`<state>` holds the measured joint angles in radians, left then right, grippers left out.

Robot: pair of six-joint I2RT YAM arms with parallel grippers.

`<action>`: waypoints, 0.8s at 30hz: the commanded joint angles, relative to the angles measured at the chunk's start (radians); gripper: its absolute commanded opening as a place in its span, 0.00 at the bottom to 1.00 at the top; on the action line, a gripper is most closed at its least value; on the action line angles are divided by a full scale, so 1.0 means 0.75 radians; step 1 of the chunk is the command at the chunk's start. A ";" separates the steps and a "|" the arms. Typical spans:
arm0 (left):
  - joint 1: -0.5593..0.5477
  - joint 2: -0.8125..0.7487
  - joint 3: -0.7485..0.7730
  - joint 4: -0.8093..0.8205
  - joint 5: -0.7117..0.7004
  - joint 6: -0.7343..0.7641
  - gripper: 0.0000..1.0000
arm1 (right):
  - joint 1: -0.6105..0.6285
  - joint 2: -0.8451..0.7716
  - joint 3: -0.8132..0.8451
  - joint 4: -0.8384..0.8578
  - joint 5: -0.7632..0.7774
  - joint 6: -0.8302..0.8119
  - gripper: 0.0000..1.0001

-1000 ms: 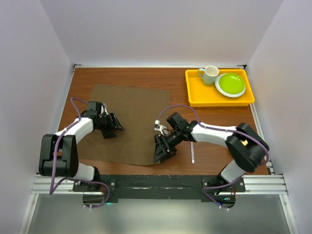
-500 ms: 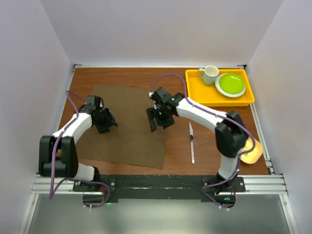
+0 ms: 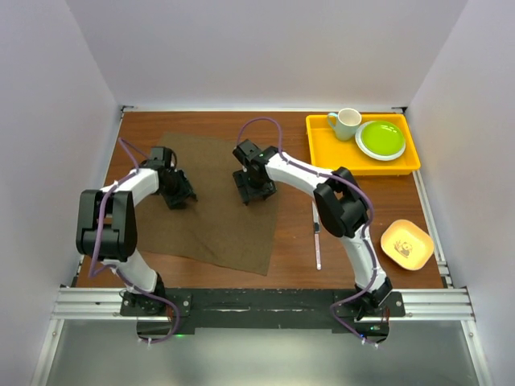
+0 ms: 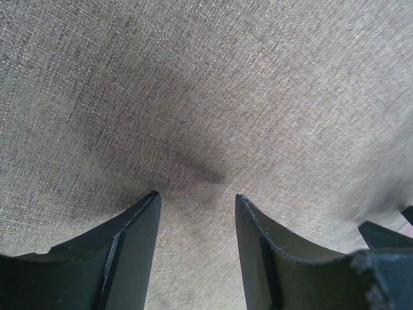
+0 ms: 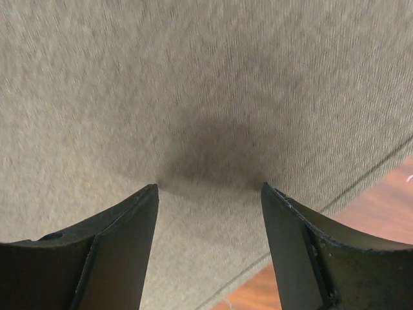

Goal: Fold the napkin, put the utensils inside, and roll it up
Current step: Flatten the napkin out

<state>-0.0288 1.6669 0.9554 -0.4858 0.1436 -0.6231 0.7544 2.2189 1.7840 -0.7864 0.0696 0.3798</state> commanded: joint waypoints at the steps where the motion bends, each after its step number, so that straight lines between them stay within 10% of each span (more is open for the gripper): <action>1: -0.003 0.162 0.102 0.071 0.005 0.049 0.55 | -0.083 0.079 0.127 -0.007 0.069 -0.036 0.68; 11: 0.032 -0.107 0.166 -0.191 -0.187 -0.022 0.71 | -0.118 0.067 0.401 -0.195 0.046 -0.140 0.83; 24: 0.611 -0.674 -0.253 -0.263 -0.494 -0.051 0.69 | 0.021 -0.535 -0.151 -0.142 -0.193 -0.152 0.88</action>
<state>0.3534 1.1519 0.8410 -0.6907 -0.1646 -0.6697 0.7944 1.8996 1.7470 -0.8928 -0.0257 0.2928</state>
